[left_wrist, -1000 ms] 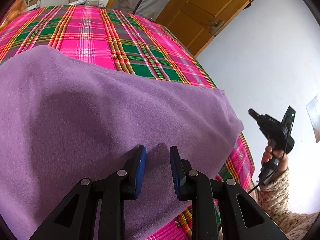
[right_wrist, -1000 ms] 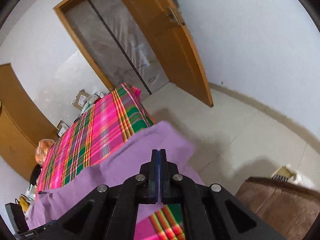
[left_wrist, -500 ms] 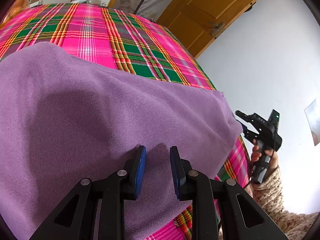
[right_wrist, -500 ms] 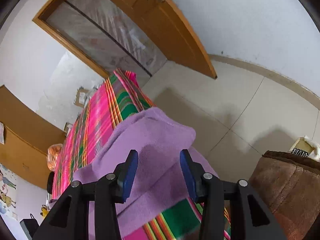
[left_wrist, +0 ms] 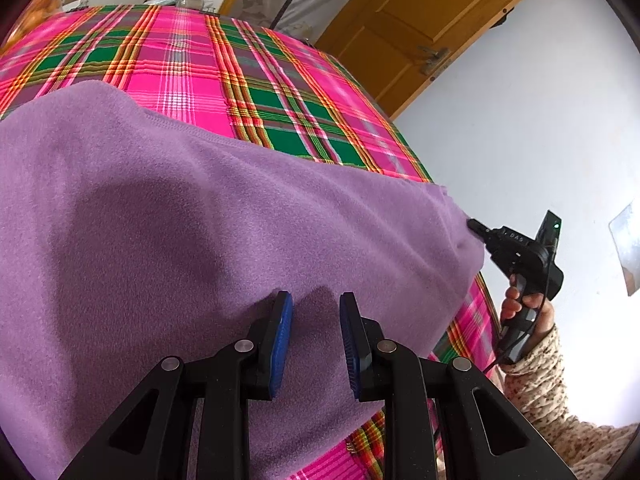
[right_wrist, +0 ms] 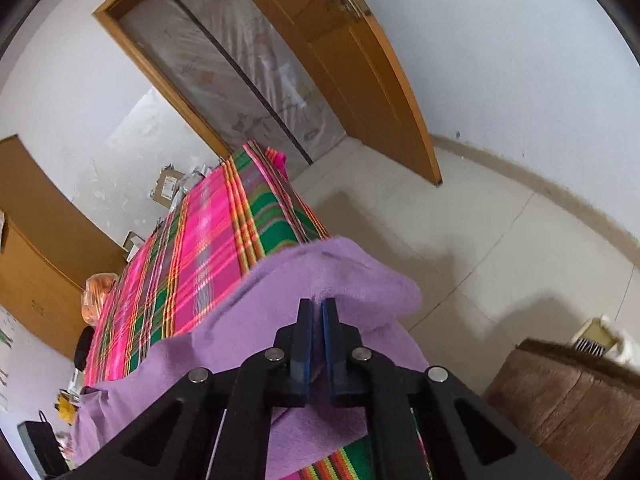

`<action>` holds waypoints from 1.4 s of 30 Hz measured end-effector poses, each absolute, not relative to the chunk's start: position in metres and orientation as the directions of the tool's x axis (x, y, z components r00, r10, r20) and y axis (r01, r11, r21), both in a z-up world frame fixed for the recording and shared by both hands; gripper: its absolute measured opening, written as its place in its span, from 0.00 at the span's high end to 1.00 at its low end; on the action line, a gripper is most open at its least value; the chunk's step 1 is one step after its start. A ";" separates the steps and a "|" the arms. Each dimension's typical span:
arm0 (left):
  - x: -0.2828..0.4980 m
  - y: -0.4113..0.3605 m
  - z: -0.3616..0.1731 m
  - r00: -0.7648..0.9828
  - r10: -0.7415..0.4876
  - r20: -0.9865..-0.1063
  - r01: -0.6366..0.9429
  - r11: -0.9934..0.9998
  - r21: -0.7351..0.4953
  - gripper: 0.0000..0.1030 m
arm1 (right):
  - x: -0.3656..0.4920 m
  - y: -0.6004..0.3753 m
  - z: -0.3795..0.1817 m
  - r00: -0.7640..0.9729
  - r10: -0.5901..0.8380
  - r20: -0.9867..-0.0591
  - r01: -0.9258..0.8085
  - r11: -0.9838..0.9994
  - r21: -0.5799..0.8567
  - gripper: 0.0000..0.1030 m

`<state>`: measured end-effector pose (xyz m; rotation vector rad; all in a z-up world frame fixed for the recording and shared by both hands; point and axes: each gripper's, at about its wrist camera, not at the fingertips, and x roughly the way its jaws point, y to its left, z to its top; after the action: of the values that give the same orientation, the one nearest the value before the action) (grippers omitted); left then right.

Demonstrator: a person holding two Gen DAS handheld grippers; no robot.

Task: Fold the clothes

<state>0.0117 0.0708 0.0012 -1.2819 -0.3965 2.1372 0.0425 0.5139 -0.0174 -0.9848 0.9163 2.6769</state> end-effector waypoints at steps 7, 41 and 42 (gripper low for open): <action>0.013 0.070 0.003 -0.356 0.628 -0.692 -0.336 -0.777 -0.532 0.76 | 0.060 0.507 0.018 -0.820 0.047 -0.570 -0.335 -0.847 0.413 0.96; 0.047 -0.002 0.003 -0.422 0.591 -0.687 -0.242 -0.804 -0.543 0.76 | 0.065 0.392 -0.007 -0.712 0.105 -0.694 -0.202 -0.978 0.058 0.65; 0.048 -0.008 0.003 -0.429 0.589 -0.685 -0.232 -0.805 -0.546 0.76 | 0.066 0.376 -0.004 -0.722 0.136 -0.678 -0.176 -0.984 -0.009 0.65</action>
<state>0.0482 -0.0083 0.0030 -1.2878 -0.5134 2.2444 0.0665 0.3764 -0.0037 -1.0829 0.0834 2.7677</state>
